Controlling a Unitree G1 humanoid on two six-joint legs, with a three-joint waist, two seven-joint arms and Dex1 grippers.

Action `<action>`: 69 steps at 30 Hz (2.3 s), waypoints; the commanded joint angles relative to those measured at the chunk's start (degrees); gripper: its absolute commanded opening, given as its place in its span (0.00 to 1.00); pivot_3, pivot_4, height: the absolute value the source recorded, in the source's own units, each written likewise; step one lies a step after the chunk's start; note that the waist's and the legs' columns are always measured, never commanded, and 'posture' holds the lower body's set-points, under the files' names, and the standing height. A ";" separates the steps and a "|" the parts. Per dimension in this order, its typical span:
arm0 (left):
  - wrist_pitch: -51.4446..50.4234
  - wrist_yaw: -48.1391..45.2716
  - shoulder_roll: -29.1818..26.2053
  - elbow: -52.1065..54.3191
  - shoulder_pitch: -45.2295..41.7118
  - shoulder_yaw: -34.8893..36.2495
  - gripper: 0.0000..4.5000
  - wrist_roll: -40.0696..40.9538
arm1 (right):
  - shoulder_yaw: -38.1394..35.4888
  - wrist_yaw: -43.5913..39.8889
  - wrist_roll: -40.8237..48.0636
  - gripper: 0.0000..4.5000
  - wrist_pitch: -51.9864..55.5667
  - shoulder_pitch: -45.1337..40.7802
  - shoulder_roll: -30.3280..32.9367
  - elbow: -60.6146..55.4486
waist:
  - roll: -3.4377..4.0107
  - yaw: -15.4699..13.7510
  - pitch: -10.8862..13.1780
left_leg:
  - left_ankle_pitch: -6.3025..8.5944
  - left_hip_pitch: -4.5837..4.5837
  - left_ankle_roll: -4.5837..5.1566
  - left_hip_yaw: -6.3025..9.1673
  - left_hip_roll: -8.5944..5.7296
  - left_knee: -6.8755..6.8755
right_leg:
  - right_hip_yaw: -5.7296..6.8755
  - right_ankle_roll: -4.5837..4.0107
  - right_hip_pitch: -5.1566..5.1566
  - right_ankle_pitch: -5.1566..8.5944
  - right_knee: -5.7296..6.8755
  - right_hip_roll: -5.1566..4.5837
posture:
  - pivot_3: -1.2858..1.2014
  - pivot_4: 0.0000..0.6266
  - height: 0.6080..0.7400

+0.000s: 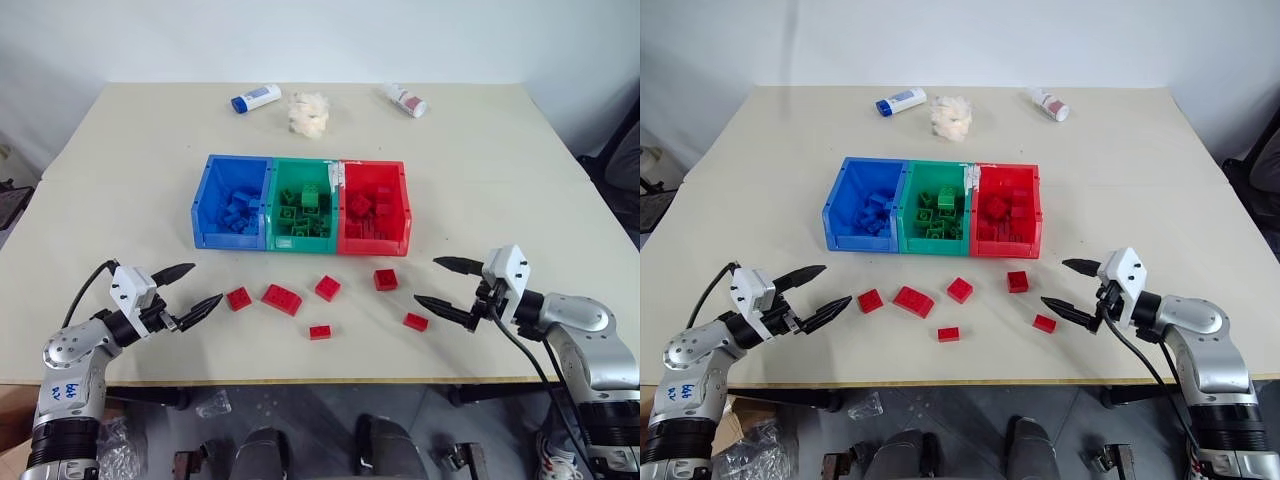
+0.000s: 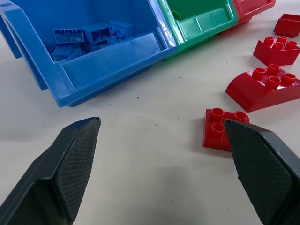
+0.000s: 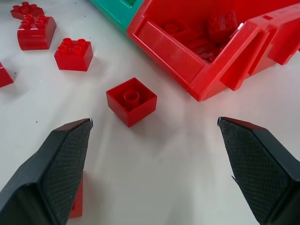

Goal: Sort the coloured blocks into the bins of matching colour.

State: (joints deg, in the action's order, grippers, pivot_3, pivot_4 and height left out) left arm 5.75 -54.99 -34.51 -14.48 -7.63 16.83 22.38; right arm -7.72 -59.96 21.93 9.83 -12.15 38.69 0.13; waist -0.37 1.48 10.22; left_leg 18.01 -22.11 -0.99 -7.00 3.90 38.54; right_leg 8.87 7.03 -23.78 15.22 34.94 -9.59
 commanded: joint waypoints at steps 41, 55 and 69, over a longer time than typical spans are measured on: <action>1.42 -1.25 -0.33 0.06 0.52 -0.34 1.00 0.52 | -3.25 -3.55 5.29 1.00 13.25 13.03 11.19 -16.99 | -0.01 -0.11 0.00 | 0.02 -0.02 0.03 0.07 0.00 0.04 | 0.02 0.00 0.02 0.00 -0.04 0.00 | 0.52 0.24 1.00; -4.27 -4.17 -1.14 11.82 7.38 1.57 1.00 6.98 | 13.12 -1.76 -4.68 0.96 13.25 4.20 8.61 -13.01 | -0.02 -0.38 0.01 | 0.14 -0.09 0.08 0.12 0.03 0.33 | 0.04 0.00 0.04 0.00 0.01 -0.01 | 0.52 0.24 1.00; -2.15 -17.86 -0.87 7.67 6.28 2.05 1.00 12.44 | 10.62 -0.19 -2.54 0.11 16.74 -0.06 7.47 -13.91 | -0.02 -0.36 0.01 | 0.17 -0.09 0.07 0.10 0.05 0.36 | 0.04 -0.01 0.06 0.01 0.02 -0.01 | 0.52 0.24 1.00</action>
State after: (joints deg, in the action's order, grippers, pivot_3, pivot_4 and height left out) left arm 2.86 -70.36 -34.93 -6.65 -0.83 18.01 32.48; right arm 4.64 -60.48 18.06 26.41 -11.46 46.59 -11.64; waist -0.38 1.12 10.23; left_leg 18.18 -22.19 -0.92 -6.90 3.95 38.90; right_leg 8.92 7.02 -23.72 15.23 34.95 -9.59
